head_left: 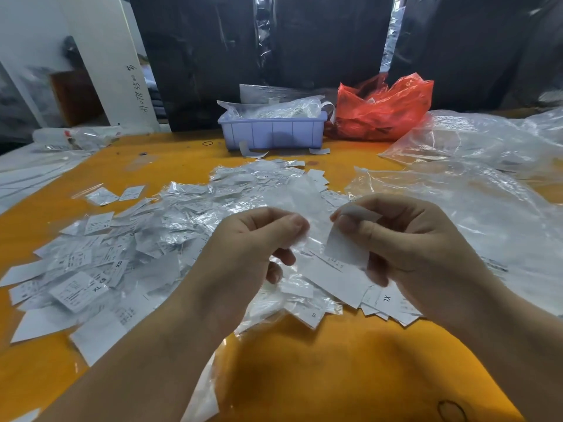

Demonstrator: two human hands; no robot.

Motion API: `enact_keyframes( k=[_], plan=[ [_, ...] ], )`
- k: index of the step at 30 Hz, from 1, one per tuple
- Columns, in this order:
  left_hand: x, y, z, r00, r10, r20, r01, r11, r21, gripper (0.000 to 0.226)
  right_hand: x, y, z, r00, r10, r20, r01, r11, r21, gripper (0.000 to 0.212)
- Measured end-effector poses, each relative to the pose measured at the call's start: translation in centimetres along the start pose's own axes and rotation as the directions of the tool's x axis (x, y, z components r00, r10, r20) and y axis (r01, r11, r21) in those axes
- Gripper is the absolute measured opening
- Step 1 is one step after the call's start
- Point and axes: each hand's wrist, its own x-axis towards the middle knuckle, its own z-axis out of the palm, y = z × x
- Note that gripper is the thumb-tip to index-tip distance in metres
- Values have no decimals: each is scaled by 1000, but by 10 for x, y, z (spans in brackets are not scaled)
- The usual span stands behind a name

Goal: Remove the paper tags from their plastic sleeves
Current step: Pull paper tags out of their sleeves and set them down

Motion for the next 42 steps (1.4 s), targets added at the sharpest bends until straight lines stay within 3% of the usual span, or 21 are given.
enact_keyframes(
  k=[7, 13, 17, 22, 28, 35, 42],
  plan=[
    [2, 1, -4, 996, 4, -85, -7, 999, -40, 17, 2, -6, -6, 992, 1, -129, 5, 999, 47, 28],
    [3, -1, -4, 994, 38, -103, -44, 998, -55, 16, 2, -6, -7, 998, 69, 14, -69, 997, 38, 19],
    [1, 0, -3, 991, 70, -118, -74, 997, -32, 15, 3, -6, -7, 993, 88, 82, -99, 985, 142, 34],
    [0, 0, -2, 984, 113, -136, -111, 994, 16, 18, 3, -6, -6, 991, 130, -1, -129, 984, 122, 16],
    [-1, -1, -2, 983, 124, -132, -120, 992, 38, 18, 4, -8, -4, 966, 257, 9, -249, 929, 273, 48],
    [-1, -4, -1, 976, 165, -143, -155, 985, 80, 11, 2, -9, -1, 922, 347, 170, -378, 900, 215, 13],
    [-2, -3, 1, 965, 229, -128, -208, 965, 161, 16, -1, -6, 5, 892, 355, 279, -395, 913, 103, 11]
  ],
)
